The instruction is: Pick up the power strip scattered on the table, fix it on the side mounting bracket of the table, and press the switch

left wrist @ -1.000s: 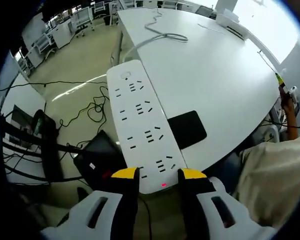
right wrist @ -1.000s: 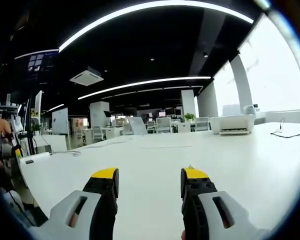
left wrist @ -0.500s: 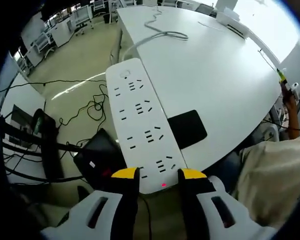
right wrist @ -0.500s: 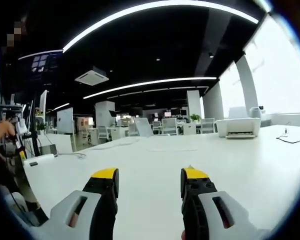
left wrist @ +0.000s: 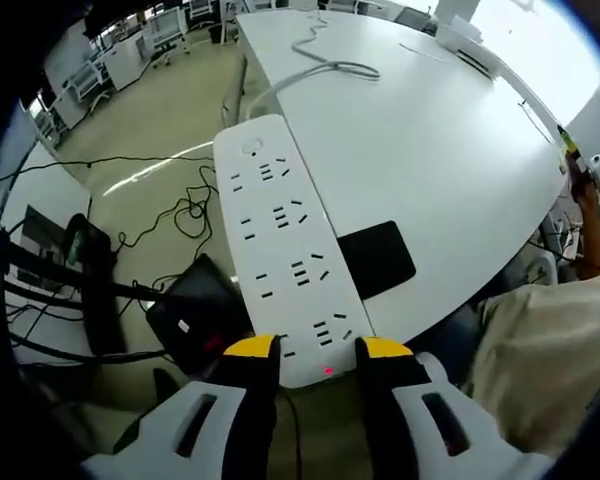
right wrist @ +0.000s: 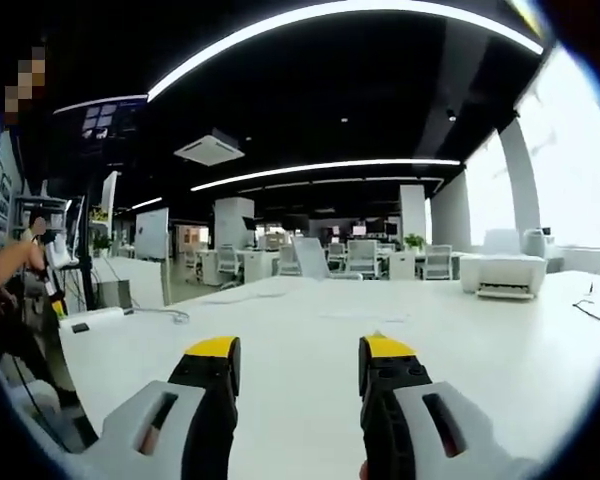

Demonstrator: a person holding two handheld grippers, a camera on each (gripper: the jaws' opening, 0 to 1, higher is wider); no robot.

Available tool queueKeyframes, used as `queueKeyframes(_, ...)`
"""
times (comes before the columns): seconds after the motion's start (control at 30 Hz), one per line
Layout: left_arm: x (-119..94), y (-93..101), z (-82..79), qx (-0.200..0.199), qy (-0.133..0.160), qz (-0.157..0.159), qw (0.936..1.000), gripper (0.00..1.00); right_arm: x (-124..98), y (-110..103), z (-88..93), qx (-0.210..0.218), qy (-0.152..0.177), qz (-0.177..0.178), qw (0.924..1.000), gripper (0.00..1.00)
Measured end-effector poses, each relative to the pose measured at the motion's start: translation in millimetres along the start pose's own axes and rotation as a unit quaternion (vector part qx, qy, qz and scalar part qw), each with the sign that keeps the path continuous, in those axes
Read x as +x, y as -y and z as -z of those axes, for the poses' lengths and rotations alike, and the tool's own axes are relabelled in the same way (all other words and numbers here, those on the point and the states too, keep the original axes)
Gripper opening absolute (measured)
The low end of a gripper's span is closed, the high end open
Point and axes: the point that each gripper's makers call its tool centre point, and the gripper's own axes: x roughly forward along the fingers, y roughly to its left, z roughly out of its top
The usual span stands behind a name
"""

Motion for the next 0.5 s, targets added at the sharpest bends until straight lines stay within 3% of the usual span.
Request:
queueKeyframes(0.23,0.6,-1.5,-0.8,0.000,-0.009,-0.002,1.0000,0.35,12.5,-11.3,-12.6,-0.002,-0.003,-0.022,0.9998,0.40)
queueKeyframes(0.5,0.7,-3.8,-1.1,0.002,0.003,0.002,1.0000,0.34,22.7,-25.6,-21.1,-0.008,-0.005,-0.043,0.9990,0.28)
